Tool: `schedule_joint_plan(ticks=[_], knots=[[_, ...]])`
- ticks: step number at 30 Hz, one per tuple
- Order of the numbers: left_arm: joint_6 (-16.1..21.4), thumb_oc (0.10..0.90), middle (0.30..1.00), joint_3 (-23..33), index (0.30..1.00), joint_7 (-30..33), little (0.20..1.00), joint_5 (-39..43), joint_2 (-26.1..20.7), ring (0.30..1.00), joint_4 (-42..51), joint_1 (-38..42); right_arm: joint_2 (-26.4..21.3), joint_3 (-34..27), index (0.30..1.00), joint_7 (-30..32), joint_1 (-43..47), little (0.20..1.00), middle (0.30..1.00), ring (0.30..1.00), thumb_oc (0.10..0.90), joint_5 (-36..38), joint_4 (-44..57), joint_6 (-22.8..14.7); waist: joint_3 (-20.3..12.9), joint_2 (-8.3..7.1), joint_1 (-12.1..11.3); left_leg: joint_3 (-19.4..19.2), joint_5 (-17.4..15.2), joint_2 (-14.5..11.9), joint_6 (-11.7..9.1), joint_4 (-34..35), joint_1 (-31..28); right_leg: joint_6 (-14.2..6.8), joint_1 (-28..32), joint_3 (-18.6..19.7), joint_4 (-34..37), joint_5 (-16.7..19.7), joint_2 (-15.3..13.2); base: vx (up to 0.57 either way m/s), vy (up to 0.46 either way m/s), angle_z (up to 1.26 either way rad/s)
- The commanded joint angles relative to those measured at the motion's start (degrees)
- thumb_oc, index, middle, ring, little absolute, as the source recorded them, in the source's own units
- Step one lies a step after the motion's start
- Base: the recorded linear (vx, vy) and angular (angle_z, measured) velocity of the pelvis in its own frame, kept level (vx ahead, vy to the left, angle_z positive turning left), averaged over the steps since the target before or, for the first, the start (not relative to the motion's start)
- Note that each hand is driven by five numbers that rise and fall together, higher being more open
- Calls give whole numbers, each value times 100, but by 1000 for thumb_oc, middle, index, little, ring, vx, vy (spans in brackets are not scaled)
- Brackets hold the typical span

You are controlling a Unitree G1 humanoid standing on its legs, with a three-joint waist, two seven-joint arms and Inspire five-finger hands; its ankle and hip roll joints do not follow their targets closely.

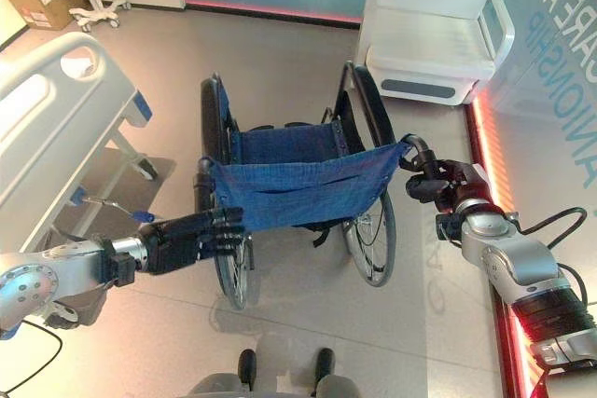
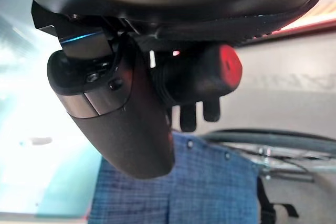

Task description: Push the wheelchair next to the bed

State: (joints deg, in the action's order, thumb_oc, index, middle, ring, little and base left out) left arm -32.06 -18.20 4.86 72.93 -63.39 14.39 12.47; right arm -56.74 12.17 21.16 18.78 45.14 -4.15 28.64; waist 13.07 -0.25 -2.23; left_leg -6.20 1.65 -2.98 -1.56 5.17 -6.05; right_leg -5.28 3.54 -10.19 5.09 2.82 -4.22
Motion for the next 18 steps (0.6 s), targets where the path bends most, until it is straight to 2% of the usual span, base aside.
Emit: schedule_joint_plan(ticks=[1, 5, 7, 14, 18], knots=[[694, 800, 900, 1045, 900, 530, 900, -394, 34, 900, -173, 645, -284, 35, 300, -221, 353, 300, 300, 300, 400, -296, 0, -264, -209, 15, 79, -42, 131, -32, -115, -17, 279, -144, 127, -158, -26, 54, -179, -51, 4, 0], [346, 800, 900, 1601, 900, 420, 900, 115, -9, 900, -416, 411, -399, -220, 300, -365, 309, 300, 300, 300, 400, -301, -4, -255, -117, 31, 64, -22, 176, -32, -133, -17, 360, -127, 52, -175, -45, 77, -194, -72, 13, -1], [298, 800, 900, 1668, 900, 364, 900, 367, -3, 900, -510, 357, -436, -265, 300, -405, 314, 300, 300, 300, 400, -295, -8, -268, -80, 37, 73, -12, 185, -26, -130, -17, 380, -119, 25, -164, -53, 89, -191, -54, 17, -4], [708, 800, 900, 1412, 900, -41, 900, 1223, 252, 900, -554, 524, -384, -113, 300, -372, 514, 300, 300, 300, 400, -308, -27, -302, 62, 29, 120, -18, 214, -17, -122, -17, 436, -86, -79, -136, -108, 111, -193, -13, 5, 0], [666, 800, 900, 1118, 900, -144, 900, 1830, 488, 900, -366, 717, -251, 18, 300, -285, 616, 300, 300, 300, 400, -375, -25, -342, 135, 25, 142, -16, 224, -6, -111, -17, 468, -68, -150, -99, -151, 124, -191, -29, 6, -1]])
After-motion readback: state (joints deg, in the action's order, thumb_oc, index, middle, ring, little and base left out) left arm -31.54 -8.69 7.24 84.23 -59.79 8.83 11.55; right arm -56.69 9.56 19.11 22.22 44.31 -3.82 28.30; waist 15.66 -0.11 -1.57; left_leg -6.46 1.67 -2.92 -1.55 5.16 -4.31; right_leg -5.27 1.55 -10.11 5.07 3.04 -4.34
